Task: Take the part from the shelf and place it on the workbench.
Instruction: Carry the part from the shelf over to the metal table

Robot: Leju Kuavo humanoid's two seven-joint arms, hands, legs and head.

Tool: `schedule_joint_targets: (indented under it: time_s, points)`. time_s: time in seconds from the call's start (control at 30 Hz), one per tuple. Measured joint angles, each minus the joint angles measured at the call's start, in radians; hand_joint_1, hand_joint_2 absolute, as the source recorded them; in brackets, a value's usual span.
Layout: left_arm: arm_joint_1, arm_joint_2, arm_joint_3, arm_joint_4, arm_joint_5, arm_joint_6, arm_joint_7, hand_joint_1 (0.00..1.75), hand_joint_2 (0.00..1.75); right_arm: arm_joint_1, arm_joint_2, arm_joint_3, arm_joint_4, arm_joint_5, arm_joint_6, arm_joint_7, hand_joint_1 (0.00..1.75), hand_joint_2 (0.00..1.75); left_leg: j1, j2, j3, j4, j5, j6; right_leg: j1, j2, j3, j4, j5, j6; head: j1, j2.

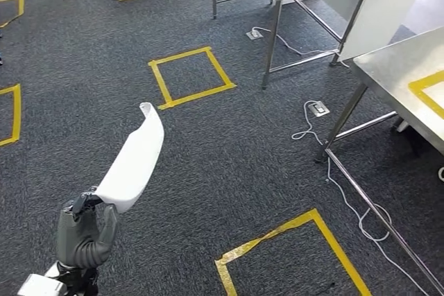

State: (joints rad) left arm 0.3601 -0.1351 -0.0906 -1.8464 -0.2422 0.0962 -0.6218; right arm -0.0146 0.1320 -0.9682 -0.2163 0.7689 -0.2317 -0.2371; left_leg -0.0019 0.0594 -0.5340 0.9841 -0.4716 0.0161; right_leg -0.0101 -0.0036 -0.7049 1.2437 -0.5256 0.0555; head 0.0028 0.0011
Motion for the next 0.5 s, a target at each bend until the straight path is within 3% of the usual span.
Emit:
schedule_joint_targets:
  time_s: [0.07, 0.1, 0.13, 0.2, 0.23, 0.3, 0.37, 0.4, 0.43, 0.47, 0.5]
  points:
    - [0.001, 0.001, 0.0, 0.003, 0.0, 0.002, 0.0, 1.75, 1.75, 0.0, 0.001, -0.002, 0.0, 0.001, -0.001, 0.001, 0.0, 1.75, -0.003, 0.022, 0.005, 0.002, -0.005, -0.007, 0.001, -0.04, 0.087, -0.143, 0.049, -0.002, 0.0, 0.0]
    - [0.001, 0.002, 0.0, 0.004, 0.0, 0.002, 0.0, 1.75, 1.75, -0.002, 0.002, -0.003, 0.0, 0.001, -0.002, 0.001, 0.0, 1.75, -0.006, 0.031, 0.008, 0.003, -0.007, -0.012, 0.003, -0.054, 0.115, -0.191, 0.062, -0.006, -0.002, 0.0]
    - [0.001, 0.002, 0.0, 0.005, 0.0, 0.002, 0.0, 1.75, 1.75, -0.003, 0.003, -0.004, 0.0, 0.001, -0.002, 0.001, 0.0, 1.75, -0.008, 0.039, 0.01, 0.004, -0.008, -0.017, 0.004, -0.06, 0.126, -0.212, 0.066, -0.01, -0.003, 0.0]
    - [0.001, 0.003, -0.001, 0.006, 0.0, 0.002, -0.001, 1.75, 1.75, -0.002, 0.004, -0.005, 0.0, 0.002, -0.003, 0.001, 0.0, 1.75, -0.007, 0.056, 0.014, 0.001, -0.008, -0.026, 0.006, -0.04, 0.122, -0.213, 0.07, -0.022, -0.004, 0.0]
    - [0.0, 0.004, -0.001, 0.007, 0.0, 0.002, -0.001, 1.75, 1.75, -0.001, 0.005, -0.005, 0.0, 0.002, -0.003, 0.001, 0.0, 1.75, -0.006, 0.052, 0.015, 0.002, -0.012, -0.033, 0.005, -0.029, 0.12, -0.216, 0.072, -0.029, -0.004, 0.0]
    - [0.0, 0.005, -0.002, 0.008, 0.0, 0.002, -0.001, 1.75, 1.75, -0.001, 0.006, -0.006, 0.0, 0.001, -0.004, 0.001, 0.0, 1.75, -0.002, 0.01, -0.003, 0.047, -0.049, -0.044, -0.001, -0.007, 0.119, -0.22, 0.079, -0.041, -0.006, 0.0]
    - [0.002, 0.007, -0.002, 0.01, 0.001, 0.002, -0.001, 1.75, 1.75, -0.005, 0.006, -0.007, -0.001, -0.001, -0.004, -0.001, 0.0, 1.75, 0.002, -0.038, -0.062, 0.173, -0.116, -0.05, -0.003, 0.017, 0.114, -0.221, 0.084, -0.048, -0.009, 0.0]
    - [0.002, 0.009, -0.002, 0.012, 0.002, 0.003, -0.002, 1.75, 1.75, -0.006, 0.006, -0.007, -0.001, -0.004, -0.002, -0.004, 0.0, 1.75, 0.003, -0.048, -0.095, 0.24, -0.143, -0.051, -0.003, 0.031, 0.112, -0.221, 0.085, -0.05, -0.01, 0.0]
    - [0.002, 0.01, -0.002, 0.014, 0.004, 0.004, -0.002, 1.75, 1.75, -0.007, 0.006, -0.008, -0.001, -0.008, 0.0, -0.007, 0.0, 1.75, 0.004, -0.052, -0.119, 0.284, -0.152, -0.052, -0.003, 0.046, 0.11, -0.221, 0.086, -0.05, -0.01, 0.0]
    - [0.002, 0.012, -0.002, 0.016, 0.005, 0.005, -0.004, 1.75, 1.75, -0.006, 0.006, -0.01, -0.001, -0.013, 0.004, -0.009, 0.0, 1.75, 0.004, -0.055, -0.126, 0.293, -0.141, -0.052, -0.004, 0.061, 0.109, -0.221, 0.088, -0.049, -0.01, 0.0]
    - [0.001, 0.014, -0.002, 0.017, 0.007, 0.007, -0.006, 1.75, 1.75, -0.006, 0.006, -0.013, -0.001, -0.015, 0.008, -0.011, 0.0, 1.75, 0.005, -0.058, -0.113, 0.261, -0.112, -0.051, -0.004, 0.076, 0.109, -0.221, 0.09, -0.047, -0.01, 0.0]
